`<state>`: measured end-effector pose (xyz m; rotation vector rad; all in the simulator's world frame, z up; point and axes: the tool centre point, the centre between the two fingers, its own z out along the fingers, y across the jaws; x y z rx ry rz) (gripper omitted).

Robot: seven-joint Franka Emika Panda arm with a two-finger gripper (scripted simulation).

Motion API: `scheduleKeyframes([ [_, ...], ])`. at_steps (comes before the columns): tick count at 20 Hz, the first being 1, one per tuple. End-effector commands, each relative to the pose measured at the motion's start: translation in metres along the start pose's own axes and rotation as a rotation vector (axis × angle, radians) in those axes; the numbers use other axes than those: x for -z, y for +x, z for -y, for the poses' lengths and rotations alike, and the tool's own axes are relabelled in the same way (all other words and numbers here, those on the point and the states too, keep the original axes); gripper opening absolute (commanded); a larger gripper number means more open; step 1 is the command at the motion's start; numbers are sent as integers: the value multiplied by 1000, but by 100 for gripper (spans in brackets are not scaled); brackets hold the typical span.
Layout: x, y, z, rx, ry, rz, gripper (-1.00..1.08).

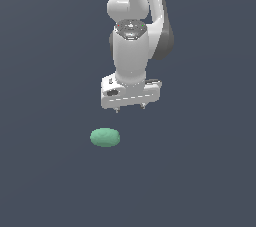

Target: Pick up the object and move it to a goal position.

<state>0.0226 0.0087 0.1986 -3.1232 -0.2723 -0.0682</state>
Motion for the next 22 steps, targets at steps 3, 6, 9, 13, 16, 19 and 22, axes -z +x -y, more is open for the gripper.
scheduleKeyframes([
  [3, -4, 4, -7, 98, -2, 5, 100],
  [6, -8, 7, -13, 173, -4, 8, 100],
  [9, -11, 9, -19, 248, -4, 12, 100],
  [13, -16, 13, -26, 348, -5, 17, 100],
  [16, -19, 15, -32, 422, -4, 20, 100],
  [19, -23, 18, -38, 496, -4, 23, 100],
  [22, -26, 20, -44, 570, -2, 26, 100],
])
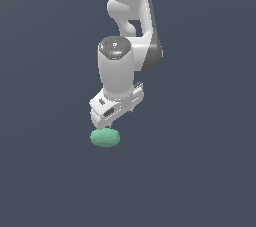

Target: Pick up the object and move it to a goal position.

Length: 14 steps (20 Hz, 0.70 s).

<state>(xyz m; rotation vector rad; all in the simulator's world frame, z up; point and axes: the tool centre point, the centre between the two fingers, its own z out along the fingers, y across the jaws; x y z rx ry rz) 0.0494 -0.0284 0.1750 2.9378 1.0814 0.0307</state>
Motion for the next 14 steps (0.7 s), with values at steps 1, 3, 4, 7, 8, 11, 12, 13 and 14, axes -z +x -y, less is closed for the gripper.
scheduleKeyframes([
  [1, -3, -1, -5, 63, 1, 2, 100],
  [3, -5, -2, -10, 113, 2, 4, 100],
  [4, -6, -2, -12, 137, 2, 4, 100],
  [7, -10, -4, -18, 211, 4, 6, 100],
  [8, -11, -4, -20, 235, 4, 7, 100],
  [11, -15, -6, -27, 308, 6, 8, 100],
  [12, -16, -6, -29, 333, 7, 8, 100],
  [13, -17, -7, -31, 357, 8, 9, 100],
  [14, -18, -7, -33, 381, 8, 9, 100],
])
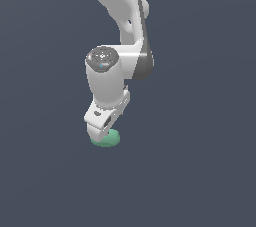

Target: Pick up the object and move it to a goal position.

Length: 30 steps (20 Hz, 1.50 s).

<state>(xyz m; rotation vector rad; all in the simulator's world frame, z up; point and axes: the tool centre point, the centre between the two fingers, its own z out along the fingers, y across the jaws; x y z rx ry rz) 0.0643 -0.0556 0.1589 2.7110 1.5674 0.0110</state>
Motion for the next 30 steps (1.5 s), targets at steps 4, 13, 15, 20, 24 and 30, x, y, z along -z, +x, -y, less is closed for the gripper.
scheduleKeyframes([
  [4, -7, -7, -10, 135, 4, 1, 100],
  [13, -17, -20, -26, 338, 9, 0, 100],
  [15, -18, -22, -28, 372, 10, 0, 100],
  [20, -22, -26, -33, 436, 11, -1, 100],
  [24, -23, -28, -35, 465, 12, -2, 100],
  [30, -24, -29, -35, 471, 12, -2, 100],
])
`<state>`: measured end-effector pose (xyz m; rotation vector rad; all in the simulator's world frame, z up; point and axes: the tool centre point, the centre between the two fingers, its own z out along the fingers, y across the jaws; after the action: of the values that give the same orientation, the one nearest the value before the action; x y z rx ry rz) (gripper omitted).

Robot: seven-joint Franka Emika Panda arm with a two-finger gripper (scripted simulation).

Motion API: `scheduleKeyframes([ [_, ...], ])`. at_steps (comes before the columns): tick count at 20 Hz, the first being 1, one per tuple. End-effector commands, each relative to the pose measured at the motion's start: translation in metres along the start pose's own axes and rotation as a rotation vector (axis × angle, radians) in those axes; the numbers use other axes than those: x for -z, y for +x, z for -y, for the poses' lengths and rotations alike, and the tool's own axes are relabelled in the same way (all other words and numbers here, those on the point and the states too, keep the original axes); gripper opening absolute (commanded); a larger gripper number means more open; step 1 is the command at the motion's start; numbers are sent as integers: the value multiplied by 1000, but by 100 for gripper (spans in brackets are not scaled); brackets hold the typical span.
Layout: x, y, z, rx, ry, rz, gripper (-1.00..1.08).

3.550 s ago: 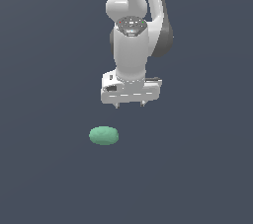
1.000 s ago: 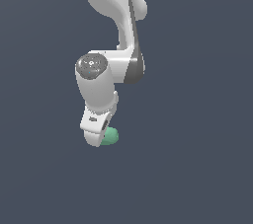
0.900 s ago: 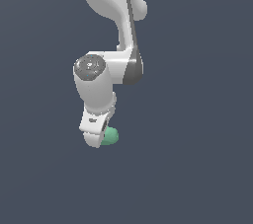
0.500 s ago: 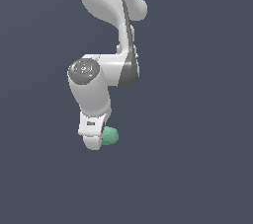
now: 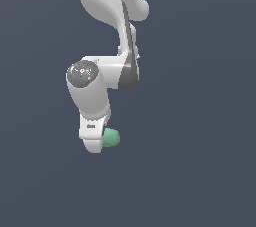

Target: Pick up the object and move it to a goal position.

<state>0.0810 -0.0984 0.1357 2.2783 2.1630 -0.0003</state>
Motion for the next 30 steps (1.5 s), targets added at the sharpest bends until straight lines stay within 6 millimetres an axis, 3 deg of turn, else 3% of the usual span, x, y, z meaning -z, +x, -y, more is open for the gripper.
scheduleKeyframes([
  [1, -2, 0, 0, 0, 0, 0, 100],
  [11, -46, 1, 1, 5, 0, 0, 100],
  [18, -50, 0, 0, 5, 0, 0, 100],
  [19, -50, 0, 0, 5, 0, 0, -100],
  [30, -50, 0, 0, 5, 1, 0, -100],
])
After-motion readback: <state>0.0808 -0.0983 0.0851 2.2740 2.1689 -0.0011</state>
